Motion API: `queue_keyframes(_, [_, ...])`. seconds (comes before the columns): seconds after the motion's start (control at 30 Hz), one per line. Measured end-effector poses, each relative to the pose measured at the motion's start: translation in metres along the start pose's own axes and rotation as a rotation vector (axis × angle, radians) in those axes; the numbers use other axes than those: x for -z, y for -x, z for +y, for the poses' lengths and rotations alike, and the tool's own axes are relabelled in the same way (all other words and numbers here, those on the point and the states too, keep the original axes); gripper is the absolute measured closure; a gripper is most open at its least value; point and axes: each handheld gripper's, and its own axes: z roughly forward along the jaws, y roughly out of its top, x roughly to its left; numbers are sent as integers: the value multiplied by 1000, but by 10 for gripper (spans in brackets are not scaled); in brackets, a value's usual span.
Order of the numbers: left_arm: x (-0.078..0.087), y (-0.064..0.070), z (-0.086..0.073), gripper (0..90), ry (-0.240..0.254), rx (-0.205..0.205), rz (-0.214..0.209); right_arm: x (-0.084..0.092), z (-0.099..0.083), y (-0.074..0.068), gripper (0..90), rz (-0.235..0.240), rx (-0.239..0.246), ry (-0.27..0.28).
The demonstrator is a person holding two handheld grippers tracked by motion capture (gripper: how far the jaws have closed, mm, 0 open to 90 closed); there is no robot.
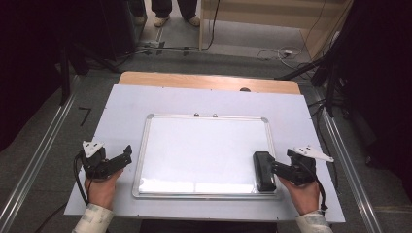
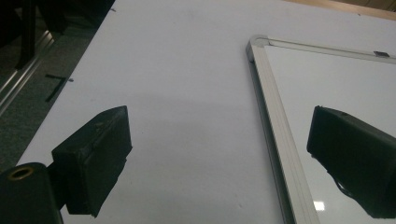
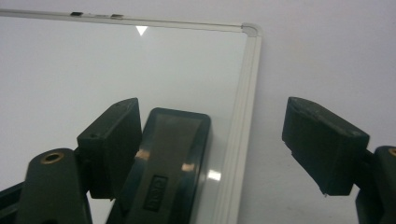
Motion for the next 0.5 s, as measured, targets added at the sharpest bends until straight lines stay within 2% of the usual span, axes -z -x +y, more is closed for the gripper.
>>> queue_keyframes(0.3, [1,-1,0,66,-5,-1,6,2,0,23,179,-8,12,-6])
queue_keyframes(0.5, [1,-2,-1,66,-5,4,11,6,-4,41,179,-36,-3,-14])
